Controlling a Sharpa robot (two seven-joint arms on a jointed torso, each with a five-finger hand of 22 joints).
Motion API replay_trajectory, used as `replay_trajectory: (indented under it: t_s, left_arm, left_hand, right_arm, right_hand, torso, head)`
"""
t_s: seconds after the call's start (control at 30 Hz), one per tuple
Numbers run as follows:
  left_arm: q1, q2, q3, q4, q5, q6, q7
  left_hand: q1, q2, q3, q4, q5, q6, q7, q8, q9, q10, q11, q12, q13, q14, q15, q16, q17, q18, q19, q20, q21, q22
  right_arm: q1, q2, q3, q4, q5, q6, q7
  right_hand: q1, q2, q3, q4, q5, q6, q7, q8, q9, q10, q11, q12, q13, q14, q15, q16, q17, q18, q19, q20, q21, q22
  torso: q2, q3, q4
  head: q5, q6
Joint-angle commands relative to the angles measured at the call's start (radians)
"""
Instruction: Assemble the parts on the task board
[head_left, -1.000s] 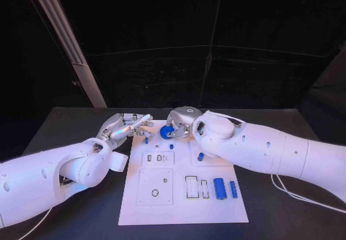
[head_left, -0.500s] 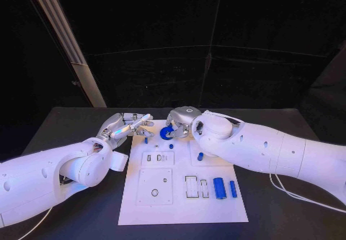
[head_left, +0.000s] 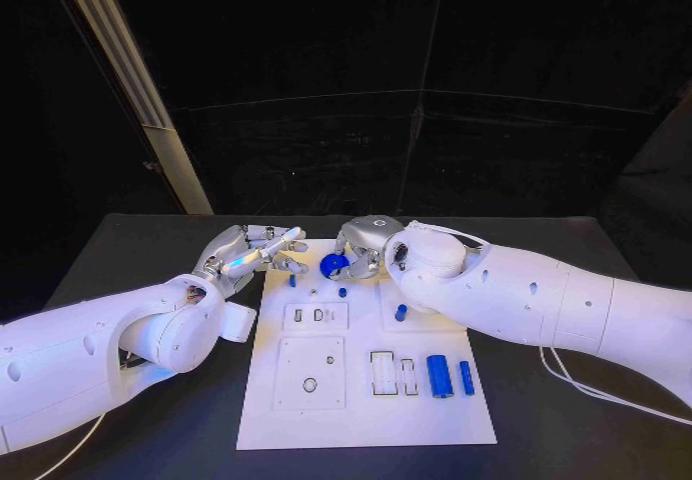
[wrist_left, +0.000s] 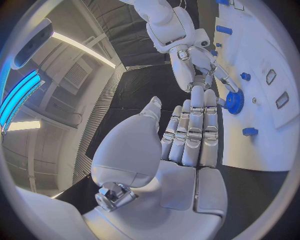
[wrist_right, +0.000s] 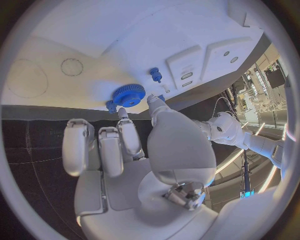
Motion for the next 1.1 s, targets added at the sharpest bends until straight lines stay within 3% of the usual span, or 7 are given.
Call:
replay_trajectory:
  t_s: [0.03,0.2,0.37,0.6,0.9,0.97,1.1]
  left_arm:
    - [0.002,0.0,0.0,0.0,-0.007,0.012,0.005]
    - [0.002,-0.002,0.0,-0.002,-0.007,0.012,0.007]
    - [0.003,-0.007,0.0,-0.002,-0.004,0.011,0.008]
    - [0.003,-0.006,0.0,-0.003,0.0,0.01,0.009]
    - [0.003,0.002,0.0,-0.013,0.005,0.013,0.009]
    - [0.002,0.003,0.0,-0.014,0.006,0.013,0.009]
    - [0.002,0.006,0.0,-0.017,0.006,0.015,0.009]
  left_hand:
    - [-0.002,0.01,-0.001,-0.005,-0.001,-0.001,0.004,-0.004,0.0,-0.001,0.002,-0.004,0.0,-0.009,-0.002,0.006,0.001,0.012,-0.002,0.005,-0.002,-0.001]
    - [-0.002,0.01,-0.001,-0.005,-0.001,-0.001,0.004,-0.004,0.0,-0.001,0.002,-0.004,0.0,-0.009,-0.002,0.006,0.001,0.012,-0.002,0.005,-0.002,-0.001]
    - [-0.002,0.01,-0.001,-0.005,-0.001,-0.002,0.004,-0.004,0.0,-0.001,0.002,-0.004,0.0,-0.009,-0.002,0.006,0.002,0.012,-0.002,0.005,-0.002,-0.001]
    - [-0.001,0.01,-0.001,-0.006,-0.001,-0.002,0.004,-0.004,0.0,-0.001,0.002,-0.004,0.0,-0.009,-0.002,0.006,0.002,0.012,-0.002,0.005,-0.002,-0.001]
    - [-0.001,0.01,-0.001,-0.006,-0.001,-0.002,0.004,-0.004,0.0,-0.001,0.002,-0.004,0.0,-0.009,-0.002,0.006,0.002,0.012,-0.002,0.005,-0.002,-0.001]
    - [-0.001,0.01,-0.001,-0.006,-0.001,-0.002,0.004,-0.004,0.0,-0.001,0.002,-0.004,0.0,-0.009,-0.002,0.006,0.002,0.012,-0.002,0.005,-0.002,-0.001]
    - [-0.001,0.01,-0.001,-0.006,-0.001,-0.002,0.004,-0.004,0.0,-0.001,0.002,-0.004,0.0,-0.009,-0.002,0.006,0.002,0.012,-0.002,0.005,-0.002,-0.001]
  right_arm:
    - [0.002,-0.021,0.0,0.014,0.025,-0.082,0.031]
    - [0.002,-0.111,0.0,0.068,0.146,-0.192,0.147]
    - [0.003,-0.234,0.0,0.106,0.392,-0.121,0.311]
    - [0.003,-0.367,0.0,0.115,0.534,-0.073,0.425]
    - [0.002,-0.412,-0.001,0.058,0.531,-0.075,0.454]
    - [0.001,-0.411,-0.001,0.045,0.522,-0.075,0.454]
    - [0.0,-0.402,-0.001,0.013,0.508,-0.073,0.454]
  right_hand:
    - [0.008,0.017,-0.001,0.011,0.032,0.013,-0.005,0.005,0.002,0.009,-0.007,0.017,0.033,0.084,0.005,0.0,0.162,-0.004,0.006,0.005,-0.001,0.008]
    - [0.056,0.028,0.009,-0.013,0.049,0.016,-0.006,0.003,0.002,0.011,-0.009,0.019,0.036,0.082,0.003,-0.003,0.156,-0.003,0.004,0.003,-0.003,0.004]
    - [0.127,0.021,0.017,-0.063,0.036,0.011,-0.005,-0.001,0.001,-0.012,-0.009,-0.007,0.013,0.076,0.002,-0.015,0.133,0.004,-0.017,0.002,-0.019,-0.033]
    - [0.171,0.002,0.009,-0.107,0.003,0.0,-0.006,-0.005,-0.001,-0.03,-0.01,-0.028,-0.006,0.072,0.002,-0.025,0.116,0.009,-0.034,0.003,-0.034,-0.061]
    - [0.181,0.001,0.003,-0.117,0.011,-0.016,-0.005,-0.007,-0.003,-0.035,-0.009,-0.034,-0.011,0.072,0.001,-0.026,0.117,0.01,-0.036,0.002,-0.037,-0.066]
    - [0.182,0.001,0.002,-0.118,0.013,-0.017,-0.005,-0.007,-0.003,-0.035,-0.009,-0.034,-0.011,0.072,0.001,-0.026,0.117,0.01,-0.036,0.001,-0.037,-0.065]
    - [0.184,0.002,0.002,-0.12,0.017,-0.018,-0.005,-0.007,-0.003,-0.036,-0.009,-0.034,-0.011,0.072,0.002,-0.026,0.118,0.01,-0.036,0.001,-0.038,-0.066]
  torso:
    - [0.0,0.0005,0.0003]
    - [-0.005,0.0011,-0.0048]
    - [-0.011,0.0023,-0.0188]
    - [-0.016,0.0112,-0.0347]
    - [-0.013,0.0197,-0.0379]
    - [-0.014,0.0159,-0.036]
    - [-0.013,0.0157,-0.035]
  head:
    - [-0.001,0.003]
    - [0.0,0.009]
    - [0.003,0.011]
    - [0.004,0.018]
    - [-0.004,0.024]
    - [-0.006,0.024]
    - [-0.009,0.023]
